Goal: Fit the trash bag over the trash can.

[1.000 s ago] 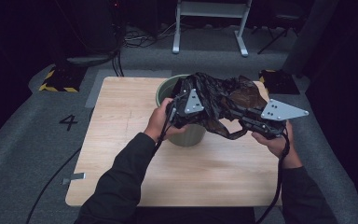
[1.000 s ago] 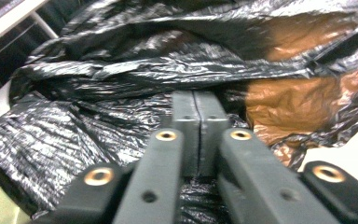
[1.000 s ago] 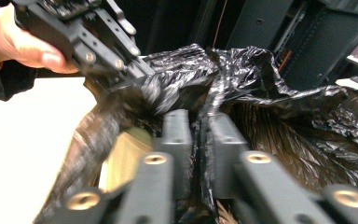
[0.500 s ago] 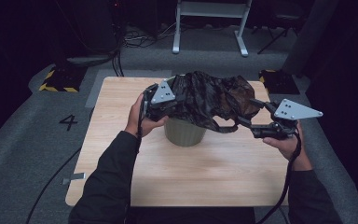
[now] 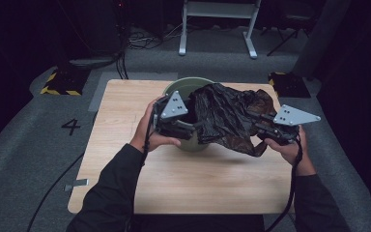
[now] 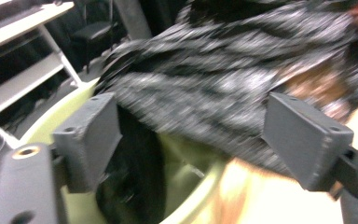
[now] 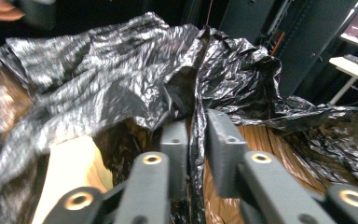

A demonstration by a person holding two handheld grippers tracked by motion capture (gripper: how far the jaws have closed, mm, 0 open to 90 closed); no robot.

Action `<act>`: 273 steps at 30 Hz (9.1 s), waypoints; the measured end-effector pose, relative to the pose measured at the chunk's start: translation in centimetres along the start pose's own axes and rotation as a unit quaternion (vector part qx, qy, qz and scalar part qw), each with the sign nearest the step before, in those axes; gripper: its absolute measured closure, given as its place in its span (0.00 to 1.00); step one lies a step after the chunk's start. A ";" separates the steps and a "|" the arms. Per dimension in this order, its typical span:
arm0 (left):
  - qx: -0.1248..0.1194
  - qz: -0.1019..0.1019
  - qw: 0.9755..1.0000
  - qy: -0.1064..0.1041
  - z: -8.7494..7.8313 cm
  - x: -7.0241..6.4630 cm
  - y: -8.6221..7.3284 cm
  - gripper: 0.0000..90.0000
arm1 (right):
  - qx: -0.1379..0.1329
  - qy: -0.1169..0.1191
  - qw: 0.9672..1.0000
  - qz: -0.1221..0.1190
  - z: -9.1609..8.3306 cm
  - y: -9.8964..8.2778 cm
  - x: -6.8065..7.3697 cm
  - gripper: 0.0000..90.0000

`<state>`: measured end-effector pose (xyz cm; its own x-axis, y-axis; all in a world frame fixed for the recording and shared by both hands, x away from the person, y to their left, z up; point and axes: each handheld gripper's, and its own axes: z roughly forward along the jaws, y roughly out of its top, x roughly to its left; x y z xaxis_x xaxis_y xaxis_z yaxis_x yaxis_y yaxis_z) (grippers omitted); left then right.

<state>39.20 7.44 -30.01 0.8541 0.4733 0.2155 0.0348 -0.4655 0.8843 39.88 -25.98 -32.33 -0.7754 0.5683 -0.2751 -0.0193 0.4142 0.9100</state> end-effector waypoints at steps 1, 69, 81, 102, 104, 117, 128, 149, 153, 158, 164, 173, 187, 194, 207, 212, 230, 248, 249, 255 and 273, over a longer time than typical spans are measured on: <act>0.001 0.004 1.000 -0.008 0.2 -0.5 0.4 0.18 | -0.004 0.003 1.000 -0.002 0.0 0.2 0.1 0.92; -0.045 -0.087 0.993 0.058 -2.1 5.5 -4.3 1.00 | -0.039 -0.011 0.997 0.071 -0.7 -2.2 -1.3 0.24; -0.022 -0.067 0.995 0.071 -1.3 5.0 -4.0 1.00 | -0.097 -0.006 0.993 0.064 -3.1 0.3 -0.3 0.25; -0.028 -0.113 0.989 0.089 -1.9 7.3 -6.5 1.00 | 0.008 -0.031 0.986 0.166 2.5 -3.2 -4.0 0.50; -0.028 -0.119 0.988 0.090 -2.0 7.5 -6.9 1.00 | 0.007 -0.017 0.987 0.159 3.0 -3.1 -3.8 0.65; -0.033 -0.184 0.978 0.090 -1.6 10.3 -10.3 1.00 | 0.020 -0.021 0.990 0.134 4.7 -3.5 -3.7 1.00; 0.027 -0.203 0.974 0.093 1.3 11.4 -12.1 1.00 | 0.042 -0.030 0.990 0.129 6.3 -4.0 -3.5 1.00; 0.068 -0.176 0.982 0.002 5.3 11.3 -12.9 1.00 | 0.060 -0.015 0.991 0.122 8.3 -5.3 -3.3 1.00; 0.064 -0.168 0.984 -0.014 5.0 10.6 -13.0 1.00 | 0.062 0.005 0.993 0.105 7.5 -5.7 -2.9 1.00; 0.069 -0.139 0.988 -0.028 4.5 8.5 -12.5 1.00 | 0.051 0.022 0.994 0.097 5.6 -6.8 -2.0 1.00; 0.066 -0.124 0.990 -0.008 3.2 6.0 -12.1 0.81 | 0.038 0.014 0.994 0.097 2.9 -7.7 -1.5 1.00; 0.002 -0.125 0.992 0.035 -2.0 3.9 -10.9 0.22 | 0.018 -0.022 0.996 0.089 0.3 -6.9 -1.6 1.00; -0.041 -0.079 0.995 0.045 -5.1 1.7 -7.3 0.22 | -0.020 -0.042 0.996 0.076 -2.5 -4.7 -0.7 0.49; -0.047 -0.078 0.995 0.027 -5.2 2.0 -6.6 0.19 | -0.041 -0.051 0.996 0.060 -4.1 -3.6 0.3 0.35; 0.005 -0.078 0.997 0.023 -2.0 5.4 -5.5 0.49 | -0.007 -0.054 0.998 0.042 -2.3 -1.9 -0.5 0.29; 0.021 -0.059 0.997 0.041 -1.4 6.2 -5.5 0.77 | 0.001 -0.036 0.997 0.065 -1.4 -2.5 -2.2 0.54; 0.041 -0.137 0.988 0.064 0.4 10.3 -8.6 1.00 | 0.081 -0.037 0.994 0.070 3.0 -3.6 -3.9 1.00; 0.064 -0.166 0.984 0.023 6.4 11.0 -10.7 1.00 | 0.087 -0.004 0.986 0.142 6.7 -6.2 -5.1 1.00; 0.063 -0.167 0.984 0.014 6.8 10.7 -10.7 1.00 | 0.088 0.005 0.985 0.148 7.1 -6.4 -5.0 1.00; 0.060 -0.169 0.984 -0.018 6.9 9.8 -10.8 1.00 | 0.085 0.029 0.982 0.164 7.4 -6.8 -4.8 1.00; 0.004 -0.193 0.977 0.094 -1.0 9.1 -10.7 0.24 | 0.086 0.009 0.986 0.142 5.8 -6.7 -4.1 1.00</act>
<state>46.04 17.52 -37.12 0.6668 0.7429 -0.0598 0.3397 -0.2315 0.9116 46.84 -26.95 -39.13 -0.7448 0.6673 -0.0103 0.3067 0.3560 0.8827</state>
